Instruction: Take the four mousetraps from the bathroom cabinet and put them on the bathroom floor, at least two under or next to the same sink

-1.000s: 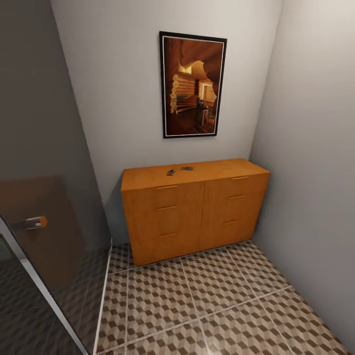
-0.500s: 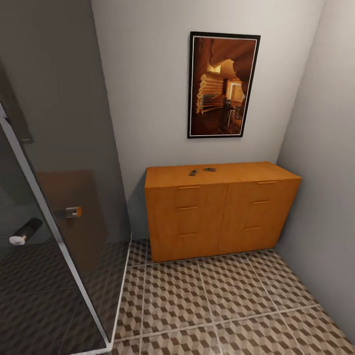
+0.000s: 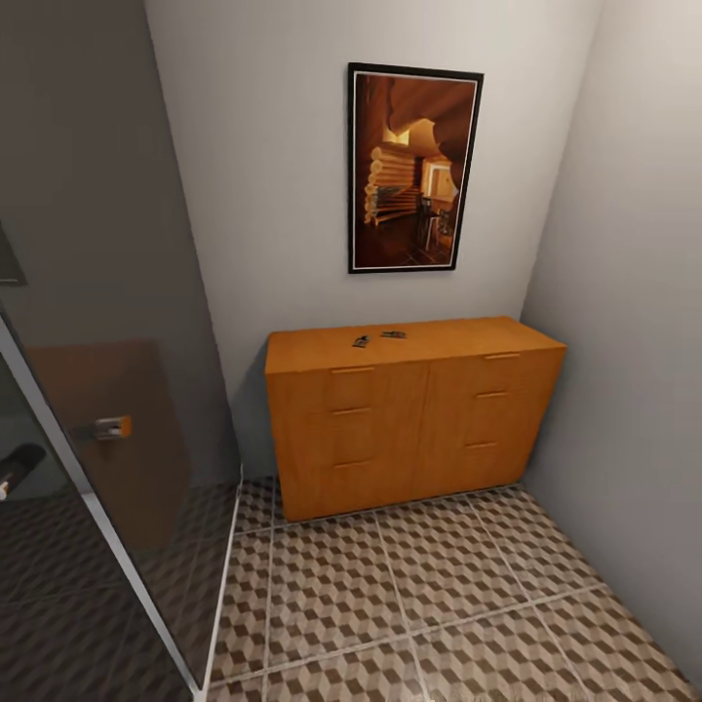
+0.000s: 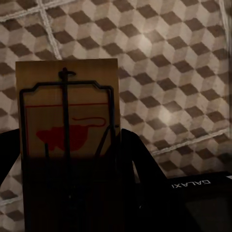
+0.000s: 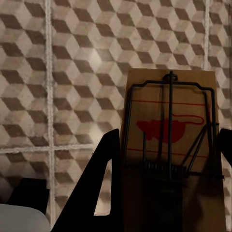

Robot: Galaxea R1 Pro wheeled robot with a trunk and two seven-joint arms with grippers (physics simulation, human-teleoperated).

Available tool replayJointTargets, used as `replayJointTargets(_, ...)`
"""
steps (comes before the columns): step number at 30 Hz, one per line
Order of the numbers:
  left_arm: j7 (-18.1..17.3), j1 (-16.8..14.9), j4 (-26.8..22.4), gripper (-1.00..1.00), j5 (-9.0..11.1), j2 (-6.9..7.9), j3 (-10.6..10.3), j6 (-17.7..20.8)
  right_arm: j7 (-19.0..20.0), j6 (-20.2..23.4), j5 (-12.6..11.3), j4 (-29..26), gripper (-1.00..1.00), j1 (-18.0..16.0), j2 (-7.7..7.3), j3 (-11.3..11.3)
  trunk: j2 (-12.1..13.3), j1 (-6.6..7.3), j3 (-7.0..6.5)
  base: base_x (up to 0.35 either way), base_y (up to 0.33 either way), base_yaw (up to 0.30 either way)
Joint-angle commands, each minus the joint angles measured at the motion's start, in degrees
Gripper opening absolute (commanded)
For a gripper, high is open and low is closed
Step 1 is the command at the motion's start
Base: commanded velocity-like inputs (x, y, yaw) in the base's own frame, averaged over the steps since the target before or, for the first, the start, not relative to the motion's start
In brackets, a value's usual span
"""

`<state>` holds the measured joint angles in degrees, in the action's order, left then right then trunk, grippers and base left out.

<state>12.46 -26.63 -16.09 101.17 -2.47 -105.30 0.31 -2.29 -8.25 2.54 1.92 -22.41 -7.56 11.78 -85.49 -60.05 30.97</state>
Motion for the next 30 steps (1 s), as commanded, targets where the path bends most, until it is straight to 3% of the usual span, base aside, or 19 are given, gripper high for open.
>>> replayJointTargets(1,0.03,0.0,0.0,-1.0,-0.18,0.0,0.01,0.05,0.09,-0.01,-0.07,0.0,-1.0,0.0,0.0,0.0,0.0,0.0,0.0,0.0,0.0,-0.285)
replayJointTargets(13,0.21,0.0,0.04,-1.0,-0.12,0.07,0.05,0.0,0.09,-0.08,-0.12,0.06,-1.0,0.0,0.0,0.0,0.0,0.0,0.0,0.0,0.0,-0.286)
replayJointTargets(19,0.54,0.0,0.25,-1.0,0.09,1.14,0.09,-0.04,0.09,-0.1,-0.21,0.1,-1.0,0.0,0.05,0.0,0.0,0.0,-0.21,0.0,0.0,-0.274)
replayJointTargets(22,0.74,0.0,2.93,-1.0,0.36,0.9,0.13,-0.15,0.02,-0.1,-0.27,0.1,-1.0,0.0,0.07,-0.05,0.0,0.0,-0.41,0.0,0.0,-0.231)
replayJointTargets(26,0.81,0.0,6.45,-1.0,3.47,0.67,0.18,-0.21,-0.44,-0.3,-1.72,0.03,-1.0,0.0,0.02,-0.49,0.0,0.0,-0.67,0.0,0.0,-0.227)
replayJointTargets(28,0.82,0.0,8.31,-1.0,7.28,0.77,0.22,-0.22,-0.51,-1.3,-6.1,0.08,-1.0,0.0,0.0,-0.61,0.0,0.0,-0.78,0.0,0.0,-0.257)
replayJointTargets(30,0.8,0.0,8.44,-1.0,7.54,0.64,0.2,-0.22,-0.52,-1.37,-6.44,0.09,-1.0,0.0,0.0,-0.61,0.0,0.0,-0.87,0.0,0.0,-0.266)
